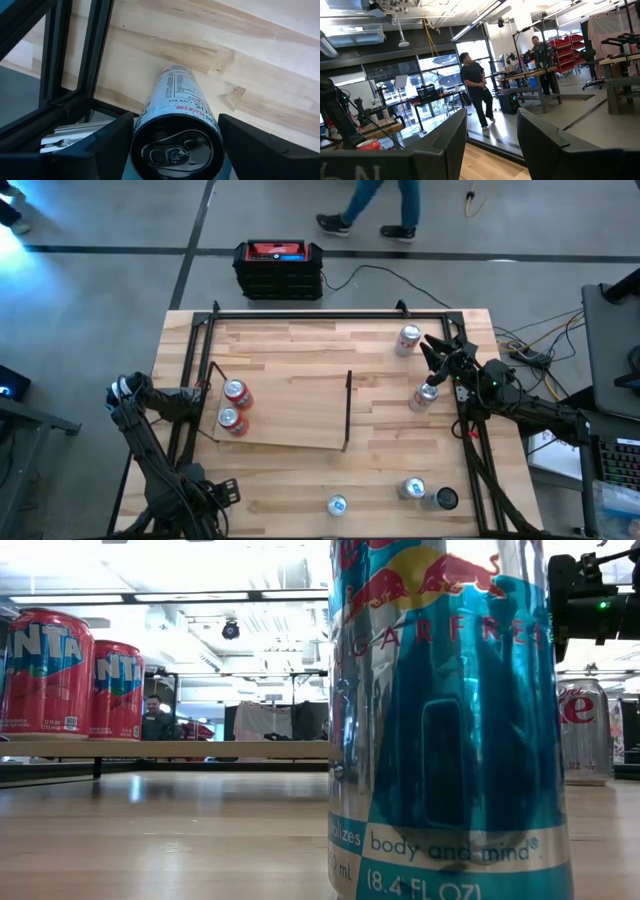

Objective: Place canned beverage on shelf
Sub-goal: Put the left white pink soda can on the shelf

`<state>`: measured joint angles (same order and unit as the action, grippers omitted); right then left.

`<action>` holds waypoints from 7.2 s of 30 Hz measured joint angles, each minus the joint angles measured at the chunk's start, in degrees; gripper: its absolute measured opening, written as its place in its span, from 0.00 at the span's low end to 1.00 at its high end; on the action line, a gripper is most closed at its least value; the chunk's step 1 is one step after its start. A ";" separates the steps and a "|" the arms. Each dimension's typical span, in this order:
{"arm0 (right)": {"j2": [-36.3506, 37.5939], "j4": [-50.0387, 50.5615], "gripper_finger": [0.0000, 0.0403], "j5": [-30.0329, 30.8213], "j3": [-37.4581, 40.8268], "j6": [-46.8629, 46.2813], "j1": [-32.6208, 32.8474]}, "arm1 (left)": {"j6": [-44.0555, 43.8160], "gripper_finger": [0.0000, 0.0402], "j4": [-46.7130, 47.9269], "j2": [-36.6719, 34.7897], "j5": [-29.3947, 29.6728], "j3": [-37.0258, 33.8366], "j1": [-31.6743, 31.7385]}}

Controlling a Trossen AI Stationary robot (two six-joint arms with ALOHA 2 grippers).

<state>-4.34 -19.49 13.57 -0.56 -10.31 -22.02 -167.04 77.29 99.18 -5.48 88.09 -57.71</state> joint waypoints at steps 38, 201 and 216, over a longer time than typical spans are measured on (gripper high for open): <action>0.01 0.00 0.39 0.00 -0.01 -0.01 0.00 | -7.51 0.79 -5.31 0.15 -0.06 -0.65 -0.63; 0.00 0.00 0.39 -0.01 0.00 -0.01 0.00 | -5.78 0.58 8.70 7.58 6.23 -0.85 3.54; 0.01 -0.02 0.39 0.00 0.00 -0.01 0.00 | -1.98 0.58 6.96 7.61 6.53 1.34 3.63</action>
<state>-4.32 -19.51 13.57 -0.56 -10.33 -22.02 -169.02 84.26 106.78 1.05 89.44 -54.08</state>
